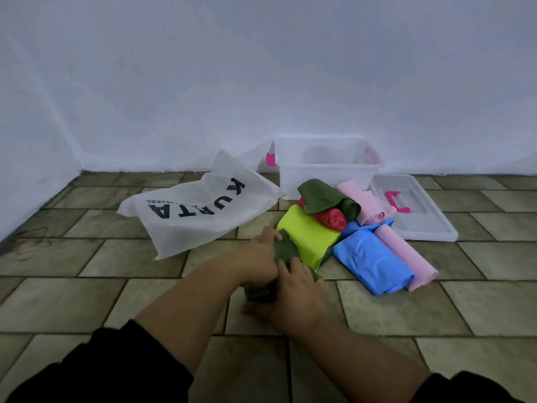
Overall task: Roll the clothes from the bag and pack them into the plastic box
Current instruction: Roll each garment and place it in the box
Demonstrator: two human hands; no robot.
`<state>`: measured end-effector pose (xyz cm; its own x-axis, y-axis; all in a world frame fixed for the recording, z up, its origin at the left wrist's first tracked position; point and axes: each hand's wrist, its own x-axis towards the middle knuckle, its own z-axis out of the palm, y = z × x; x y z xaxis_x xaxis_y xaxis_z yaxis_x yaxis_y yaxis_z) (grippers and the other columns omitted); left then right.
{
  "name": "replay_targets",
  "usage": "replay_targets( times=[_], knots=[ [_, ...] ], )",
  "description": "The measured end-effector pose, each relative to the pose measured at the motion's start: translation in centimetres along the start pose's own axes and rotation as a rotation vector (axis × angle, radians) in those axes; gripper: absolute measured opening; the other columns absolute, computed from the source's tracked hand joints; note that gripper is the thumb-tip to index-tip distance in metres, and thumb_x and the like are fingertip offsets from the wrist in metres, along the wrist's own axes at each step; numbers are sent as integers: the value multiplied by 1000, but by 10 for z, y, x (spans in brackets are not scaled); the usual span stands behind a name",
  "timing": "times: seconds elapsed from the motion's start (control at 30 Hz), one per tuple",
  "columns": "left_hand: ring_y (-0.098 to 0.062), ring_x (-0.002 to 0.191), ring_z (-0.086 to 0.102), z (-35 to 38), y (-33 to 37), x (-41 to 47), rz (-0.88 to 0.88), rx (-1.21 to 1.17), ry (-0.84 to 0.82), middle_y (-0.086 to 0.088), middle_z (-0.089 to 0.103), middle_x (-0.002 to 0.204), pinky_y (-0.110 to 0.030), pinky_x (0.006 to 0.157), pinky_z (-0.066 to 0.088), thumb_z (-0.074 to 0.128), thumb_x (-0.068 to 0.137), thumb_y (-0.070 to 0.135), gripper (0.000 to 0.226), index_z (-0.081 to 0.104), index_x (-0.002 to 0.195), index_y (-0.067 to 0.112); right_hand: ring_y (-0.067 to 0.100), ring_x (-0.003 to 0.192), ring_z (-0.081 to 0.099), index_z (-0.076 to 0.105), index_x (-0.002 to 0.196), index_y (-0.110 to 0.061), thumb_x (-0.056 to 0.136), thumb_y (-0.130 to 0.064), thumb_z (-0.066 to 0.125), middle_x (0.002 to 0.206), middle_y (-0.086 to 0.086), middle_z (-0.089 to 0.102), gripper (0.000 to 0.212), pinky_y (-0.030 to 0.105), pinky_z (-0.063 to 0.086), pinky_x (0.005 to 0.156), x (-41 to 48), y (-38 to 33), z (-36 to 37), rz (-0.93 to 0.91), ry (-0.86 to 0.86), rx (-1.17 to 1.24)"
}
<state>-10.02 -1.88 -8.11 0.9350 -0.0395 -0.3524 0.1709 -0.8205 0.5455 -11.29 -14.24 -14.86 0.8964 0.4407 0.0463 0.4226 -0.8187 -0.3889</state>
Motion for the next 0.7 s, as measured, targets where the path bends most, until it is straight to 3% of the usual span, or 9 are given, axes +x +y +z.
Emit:
replay_targets(
  times=[0.07, 0.13, 0.23, 0.33, 0.5, 0.63, 0.7],
  knots=[
    [-21, 88, 57, 10, -3, -5, 11, -45, 1, -9, 54, 107, -33, 68, 47, 51, 82, 3, 57, 27, 129, 25, 14, 98, 45, 38, 112, -32, 48, -79, 56, 108, -8, 37, 81, 37, 43, 82, -3, 5, -6, -12, 26, 122],
    [-21, 93, 55, 19, -9, -5, 47, 12, -11, -6, 52, 110, -33, 74, 46, 56, 82, 6, 50, 36, 125, 22, 12, 91, 46, 40, 109, -27, 54, -57, 70, 105, -9, 34, 69, 29, 43, 73, -4, 13, -14, -39, 12, 259],
    [-14, 98, 51, 22, -16, -1, 110, 118, -2, 0, 52, 116, -25, 80, 40, 63, 83, 15, 30, 51, 108, 24, 10, 88, 46, 47, 101, -26, 66, -23, 67, 104, -7, 39, 40, 23, 42, 71, -6, 30, -26, -50, -34, 352],
    [-8, 99, 50, 19, -20, 4, 103, 82, -26, 4, 57, 117, -22, 84, 39, 63, 85, 13, 28, 55, 110, 25, 8, 85, 48, 53, 92, -28, 71, -8, 64, 99, -6, 48, 31, 13, 37, 69, -5, 49, -36, -26, -49, 372],
    [-8, 102, 50, 13, -21, 11, 77, 58, -118, 2, 58, 121, -21, 85, 36, 58, 90, 12, 32, 54, 120, 21, 8, 93, 53, 59, 91, -34, 79, -9, 65, 102, -9, 57, 28, 25, 45, 84, -1, 63, -39, -29, -90, 335],
    [-12, 106, 53, 11, -23, 13, 63, 81, -95, 0, 59, 120, -23, 87, 39, 59, 90, 17, 28, 56, 117, 21, 7, 89, 56, 57, 85, -42, 80, -15, 66, 96, -12, 60, 29, 27, 48, 80, 3, 67, -37, -24, -74, 330],
    [-12, 102, 52, 14, -24, 12, 80, 128, 18, 2, 58, 117, -24, 83, 38, 61, 88, 21, 21, 59, 109, 25, 4, 86, 56, 56, 81, -47, 81, -19, 65, 93, -16, 59, 29, 21, 46, 73, 5, 69, -37, -14, -97, 332]
  ],
)
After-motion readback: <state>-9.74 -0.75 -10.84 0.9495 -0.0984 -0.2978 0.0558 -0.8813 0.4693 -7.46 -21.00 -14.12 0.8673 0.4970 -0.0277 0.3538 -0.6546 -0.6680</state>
